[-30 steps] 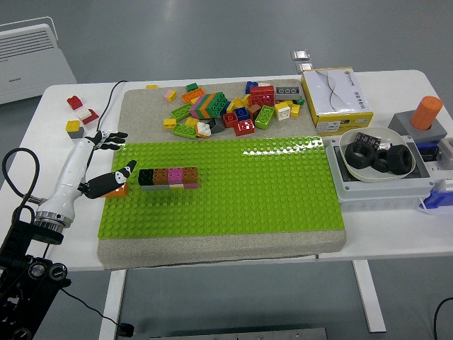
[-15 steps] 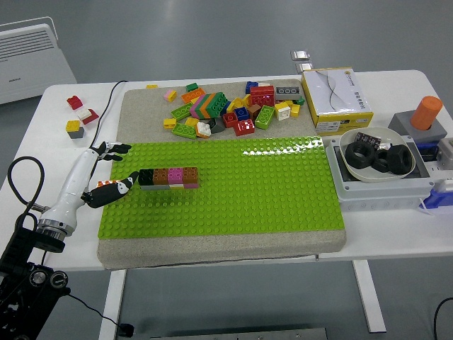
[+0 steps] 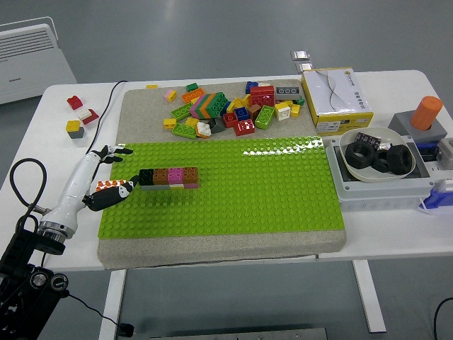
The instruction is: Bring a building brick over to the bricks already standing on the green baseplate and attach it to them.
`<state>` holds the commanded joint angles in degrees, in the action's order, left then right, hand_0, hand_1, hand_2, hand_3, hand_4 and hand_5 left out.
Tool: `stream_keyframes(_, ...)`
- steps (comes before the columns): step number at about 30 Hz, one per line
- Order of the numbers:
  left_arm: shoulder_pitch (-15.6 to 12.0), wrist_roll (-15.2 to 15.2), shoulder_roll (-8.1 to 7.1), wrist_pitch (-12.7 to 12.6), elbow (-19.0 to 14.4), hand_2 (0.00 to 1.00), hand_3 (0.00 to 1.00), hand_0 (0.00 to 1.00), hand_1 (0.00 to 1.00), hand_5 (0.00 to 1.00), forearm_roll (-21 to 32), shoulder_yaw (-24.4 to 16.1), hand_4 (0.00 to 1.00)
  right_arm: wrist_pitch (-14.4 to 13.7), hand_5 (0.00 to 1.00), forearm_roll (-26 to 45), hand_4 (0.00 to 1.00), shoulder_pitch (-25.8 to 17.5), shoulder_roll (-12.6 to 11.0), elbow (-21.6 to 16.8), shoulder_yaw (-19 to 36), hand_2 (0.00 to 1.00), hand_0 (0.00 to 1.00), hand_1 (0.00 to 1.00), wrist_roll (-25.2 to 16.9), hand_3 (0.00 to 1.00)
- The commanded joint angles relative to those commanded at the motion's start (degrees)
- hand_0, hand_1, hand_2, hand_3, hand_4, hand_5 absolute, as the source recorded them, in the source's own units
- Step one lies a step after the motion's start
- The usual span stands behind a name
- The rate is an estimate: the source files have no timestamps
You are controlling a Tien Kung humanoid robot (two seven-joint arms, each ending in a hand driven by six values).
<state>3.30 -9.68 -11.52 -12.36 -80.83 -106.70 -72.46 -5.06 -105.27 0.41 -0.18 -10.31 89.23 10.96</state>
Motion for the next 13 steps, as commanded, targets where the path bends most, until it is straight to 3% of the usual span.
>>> stream_keyframes(5,-0.5,-0.1,0.19,0.0,-0.1,0.788,0.666,0.803,0.778,0.168,-0.3,-1.3,0.750,-2.6,0.998,10.1,0.887,-0.2,-0.8,0.0,-10.0,0.873,0.718,0.763,-0.7,0.902)
stream_keyframes(13,0.2,0.0,-0.35,0.6,-0.3,0.793,0.668,0.804,0.789,0.129,-1.5,-3.6,0.750,-2.7,0.998,24.5,0.884,0.7,-2.1,0.0,-22.4,0.848,0.713,0.749,0.0,0.871)
